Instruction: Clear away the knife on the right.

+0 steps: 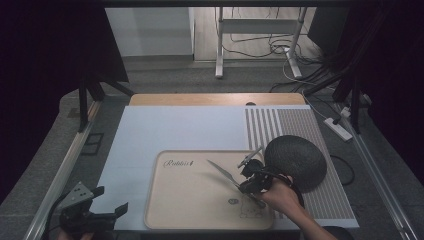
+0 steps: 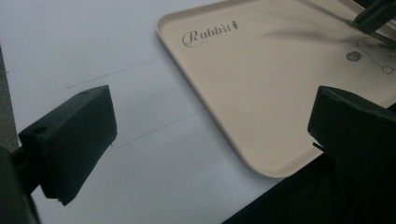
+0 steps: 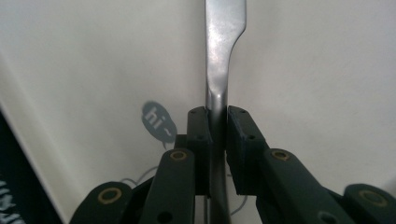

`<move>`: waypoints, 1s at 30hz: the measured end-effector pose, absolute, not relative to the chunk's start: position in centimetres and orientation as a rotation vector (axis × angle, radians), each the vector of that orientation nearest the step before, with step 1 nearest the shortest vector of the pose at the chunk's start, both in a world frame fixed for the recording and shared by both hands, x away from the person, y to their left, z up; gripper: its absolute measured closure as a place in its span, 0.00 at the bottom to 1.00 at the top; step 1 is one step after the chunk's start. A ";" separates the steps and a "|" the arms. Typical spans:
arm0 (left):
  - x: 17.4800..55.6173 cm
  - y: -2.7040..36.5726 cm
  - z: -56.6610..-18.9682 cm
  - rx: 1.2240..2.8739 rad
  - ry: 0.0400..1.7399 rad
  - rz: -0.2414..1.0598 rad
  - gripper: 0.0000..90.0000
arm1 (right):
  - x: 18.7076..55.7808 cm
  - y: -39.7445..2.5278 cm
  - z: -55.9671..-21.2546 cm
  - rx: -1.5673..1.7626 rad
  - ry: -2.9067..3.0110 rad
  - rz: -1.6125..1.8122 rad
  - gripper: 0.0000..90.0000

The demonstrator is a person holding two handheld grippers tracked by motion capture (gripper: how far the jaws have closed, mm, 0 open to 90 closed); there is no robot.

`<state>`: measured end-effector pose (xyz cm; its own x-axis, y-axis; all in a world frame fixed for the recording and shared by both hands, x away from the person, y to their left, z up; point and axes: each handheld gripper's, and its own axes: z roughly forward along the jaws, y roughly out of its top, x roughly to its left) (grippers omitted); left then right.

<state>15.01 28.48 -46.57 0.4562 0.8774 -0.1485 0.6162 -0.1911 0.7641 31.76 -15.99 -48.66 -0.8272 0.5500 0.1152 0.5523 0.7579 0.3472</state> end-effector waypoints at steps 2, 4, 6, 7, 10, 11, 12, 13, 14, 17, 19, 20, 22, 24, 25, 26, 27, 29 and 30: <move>15.0 28.5 -46.6 1.911 1.252 0.415 0.02 | 31.5 -15.6 -49.5 -0.900 -2.975 -0.518 0.89; 15.0 28.5 -46.6 1.911 1.252 0.416 0.02 | 31.4 -15.3 -50.0 -0.885 -2.984 -0.482 0.88; 15.0 28.5 -46.6 1.910 1.254 0.416 0.02 | 31.5 -15.3 -49.5 -0.877 -2.976 -0.538 0.87; 15.0 28.5 -46.6 1.911 1.255 0.414 0.02 | 31.7 -15.3 -49.0 -0.856 -2.968 -0.583 0.84; 15.1 28.4 -46.6 1.911 1.259 0.411 0.02 | 31.7 -14.6 -48.0 -0.702 -3.036 -0.620 0.92; 15.1 28.4 -46.6 1.912 1.259 0.411 0.02 | 31.7 -14.2 -47.9 -0.660 -3.029 -0.644 0.96; 15.1 28.4 -46.6 1.912 1.260 0.411 0.02 | 31.7 -13.6 -48.0 -0.622 -3.006 -0.666 1.00; 15.1 28.5 -46.6 1.912 1.260 0.410 0.02 | 31.7 -13.0 -48.2 -0.605 -2.989 -0.677 1.00; 15.1 28.5 -46.6 1.911 1.260 0.410 0.02 | 31.8 -12.3 -48.5 -0.592 -2.993 -0.660 1.00; 15.1 28.5 -46.6 1.910 1.261 0.409 0.02 | 32.1 -10.6 -49.5 -0.558 -3.055 -0.597 1.00; 15.0 28.6 -46.6 1.908 1.261 0.408 0.02 | 32.5 -10.1 -50.4 -0.547 -3.074 -0.578 1.00; 15.0 28.6 -46.6 1.906 1.261 0.408 0.02 | 32.7 -10.1 -50.7 -0.556 -3.069 -0.586 1.00; 15.0 28.6 -46.6 1.905 1.261 0.409 0.02 | 33.1 -10.4 -50.6 -0.581 -3.067 -0.590 1.00; 15.0 28.6 -46.6 1.905 1.261 0.408 0.02 | 33.4 -11.0 -50.6 -0.608 -3.080 -0.597 1.00; 15.0 28.5 -46.6 1.909 1.260 0.410 0.02 | 33.5 -11.3 -50.5 -0.627 -3.084 -0.588 1.00; 15.0 28.5 -46.6 1.911 1.259 0.412 0.02 | 33.7 -11.6 -50.5 -0.638 -3.086 -0.585 1.00; 15.0 28.5 -46.6 1.913 1.258 0.414 0.02 | 33.8 -11.9 -50.5 -0.665 -3.080 -0.587 1.00; 15.0 28.4 -46.6 1.915 1.257 0.415 0.02 | 34.1 -12.6 -50.5 -0.707 -3.073 -0.585 1.00; 15.0 28.4 -46.6 1.915 1.257 0.414 0.02 | 34.2 -12.9 -50.5 -0.726 -3.068 -0.588 1.00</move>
